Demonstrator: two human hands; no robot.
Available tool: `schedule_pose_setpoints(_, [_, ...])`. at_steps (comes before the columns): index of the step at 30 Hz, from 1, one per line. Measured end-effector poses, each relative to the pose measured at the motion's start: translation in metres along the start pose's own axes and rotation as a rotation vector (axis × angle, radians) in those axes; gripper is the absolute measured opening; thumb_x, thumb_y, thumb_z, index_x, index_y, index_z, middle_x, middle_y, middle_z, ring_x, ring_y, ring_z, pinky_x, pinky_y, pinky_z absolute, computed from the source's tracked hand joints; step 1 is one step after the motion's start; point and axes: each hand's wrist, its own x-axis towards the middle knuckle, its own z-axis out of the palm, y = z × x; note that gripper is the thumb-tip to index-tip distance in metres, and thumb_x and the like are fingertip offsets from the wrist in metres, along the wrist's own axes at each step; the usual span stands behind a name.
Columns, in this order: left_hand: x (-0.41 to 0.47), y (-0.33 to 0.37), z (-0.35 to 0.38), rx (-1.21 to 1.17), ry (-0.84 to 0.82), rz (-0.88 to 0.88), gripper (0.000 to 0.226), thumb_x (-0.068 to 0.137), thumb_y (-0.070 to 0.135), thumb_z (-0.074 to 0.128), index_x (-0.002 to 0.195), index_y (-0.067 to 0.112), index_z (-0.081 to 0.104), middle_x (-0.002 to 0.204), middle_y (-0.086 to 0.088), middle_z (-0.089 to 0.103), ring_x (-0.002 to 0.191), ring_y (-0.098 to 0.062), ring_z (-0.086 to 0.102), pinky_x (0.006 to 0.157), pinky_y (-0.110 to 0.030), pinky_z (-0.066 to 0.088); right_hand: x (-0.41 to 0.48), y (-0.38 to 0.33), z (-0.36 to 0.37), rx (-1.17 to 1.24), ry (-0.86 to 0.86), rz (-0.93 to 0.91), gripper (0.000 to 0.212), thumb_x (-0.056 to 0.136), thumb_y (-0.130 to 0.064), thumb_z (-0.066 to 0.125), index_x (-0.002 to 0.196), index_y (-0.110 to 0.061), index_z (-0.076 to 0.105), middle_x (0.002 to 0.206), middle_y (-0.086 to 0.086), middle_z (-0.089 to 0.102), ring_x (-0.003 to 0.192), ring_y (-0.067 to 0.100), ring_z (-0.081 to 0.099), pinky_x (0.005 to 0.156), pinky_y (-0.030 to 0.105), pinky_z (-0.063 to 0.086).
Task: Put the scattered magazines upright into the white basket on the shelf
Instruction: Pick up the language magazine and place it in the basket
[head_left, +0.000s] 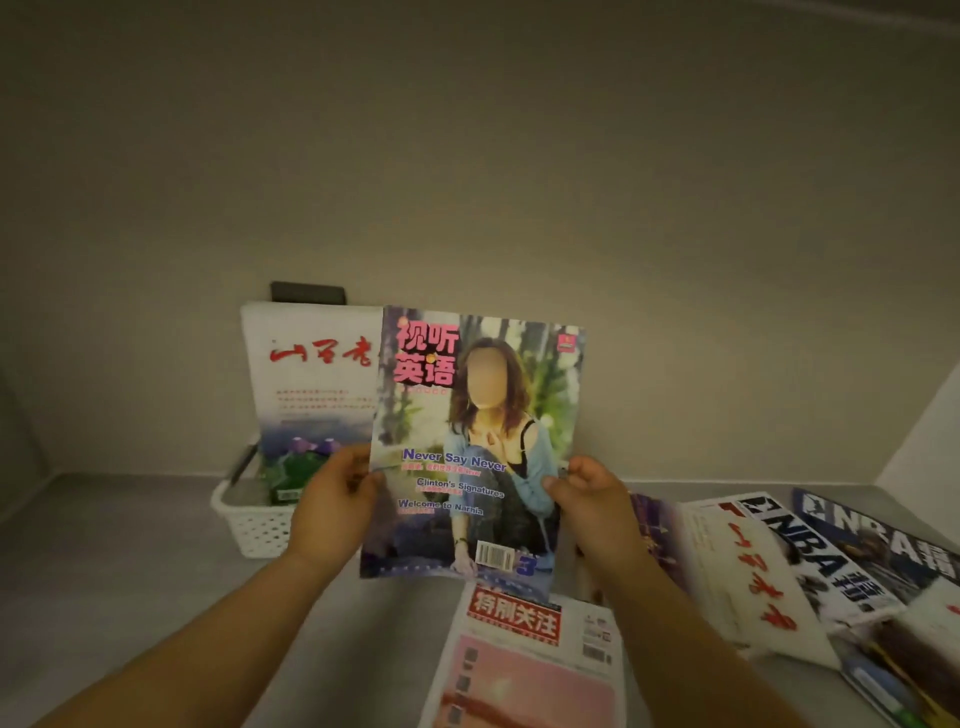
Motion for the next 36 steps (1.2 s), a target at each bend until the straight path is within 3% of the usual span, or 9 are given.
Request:
schedule_pose_setpoints(3, [0.03,-0.013,-0.031,-0.027,0.096,0.008,0.018,0.085,0.002,0.051,0.1,0.002,0.06,0.094,-0.015,0.066,0.091,-0.031,0.059,0.077,-0.032,0.041,0.012,-0.006,0.037,-0.041,0.0,-0.05,0.03,0.082,-0.001,0.058,0.057,-0.017,0.058,0.042,-0.018,0.062,0.041,-0.008,0.054,0.042,0.004,0.04])
schedule_pose_setpoints(8, [0.07,-0.023,-0.06,-0.183,0.207,0.037,0.017,0.084,-0.002,0.051,0.099,0.0,0.058,0.09,-0.005,0.058,0.085,-0.021,0.053,0.078,-0.031,0.04,0.037,-0.024,0.088,-0.109,0.034,-0.189,0.037,0.081,0.0,0.059,0.049,-0.016,0.053,0.031,-0.013,0.05,0.033,-0.005,0.044,0.037,0.003,0.032])
schedule_pose_setpoints(13, [0.099,-0.06,-0.077,-0.101,0.242,-0.046,0.016,0.083,0.003,0.054,0.097,-0.002,0.06,0.094,-0.015,0.064,0.083,-0.02,0.053,0.074,-0.028,0.037,0.063,-0.019,0.129,-0.287,0.018,-0.291,0.047,0.082,-0.004,0.06,0.043,-0.026,0.044,0.03,-0.015,0.047,0.036,-0.003,0.043,0.041,0.008,0.032])
schedule_pose_setpoints(17, [0.105,-0.095,-0.083,0.011,0.232,-0.14,0.015,0.082,0.004,0.055,0.094,-0.002,0.062,0.099,-0.022,0.068,0.086,-0.029,0.06,0.076,-0.034,0.043,0.072,0.006,0.154,-0.42,-0.03,-0.211,0.05,0.084,-0.006,0.056,0.041,-0.026,0.039,0.03,-0.014,0.047,0.035,-0.007,0.044,0.039,0.006,0.033])
schedule_pose_setpoints(20, [0.107,-0.117,-0.077,0.012,0.206,-0.183,0.013,0.08,0.0,0.055,0.092,-0.004,0.061,0.097,-0.023,0.068,0.091,-0.036,0.061,0.081,-0.037,0.044,0.078,0.027,0.165,-0.549,-0.064,-0.093,0.044,0.086,-0.011,0.053,0.045,-0.023,0.042,0.043,-0.011,0.042,0.038,0.0,0.042,0.037,0.005,0.034])
schedule_pose_setpoints(24, [0.11,-0.126,-0.065,0.003,0.185,-0.211,0.009,0.08,-0.001,0.055,0.086,0.001,0.061,0.092,-0.019,0.068,0.078,-0.027,0.057,0.071,-0.029,0.038,0.085,0.051,0.168,-0.605,-0.022,0.001,0.037,0.087,-0.015,0.051,0.052,-0.022,0.047,0.051,-0.008,0.044,0.048,0.003,0.039,0.043,0.011,0.031])
schedule_pose_setpoints(27, [0.116,-0.123,-0.057,-0.01,0.2,-0.189,0.012,0.081,0.0,0.053,0.086,0.004,0.063,0.09,-0.015,0.068,0.074,-0.023,0.054,0.069,-0.028,0.038,0.089,0.055,0.171,-0.626,0.029,-0.012,0.026,0.089,-0.014,0.049,0.064,-0.016,0.058,0.054,-0.01,0.045,0.05,0.0,0.04,0.036,0.006,0.033])
schedule_pose_setpoints(30, [0.122,-0.124,-0.054,-0.059,0.246,-0.195,0.015,0.081,-0.001,0.053,0.09,0.002,0.065,0.097,-0.019,0.067,0.081,-0.029,0.058,0.074,-0.032,0.044,0.094,0.054,0.174,-0.535,0.086,-0.029,0.02,0.088,-0.006,0.047,0.082,-0.006,0.066,0.058,-0.006,0.05,0.051,0.001,0.043,0.038,-0.001,0.035])
schedule_pose_setpoints(36, [0.13,-0.127,-0.056,-0.052,0.311,-0.214,0.012,0.08,-0.002,0.055,0.089,-0.003,0.063,0.101,-0.025,0.064,0.092,-0.034,0.058,0.078,-0.031,0.038,0.102,0.049,0.188,-0.419,0.063,-0.033,0.021,0.088,-0.004,0.045,0.077,-0.012,0.06,0.071,0.002,0.053,0.054,0.001,0.044,0.035,0.001,0.034])
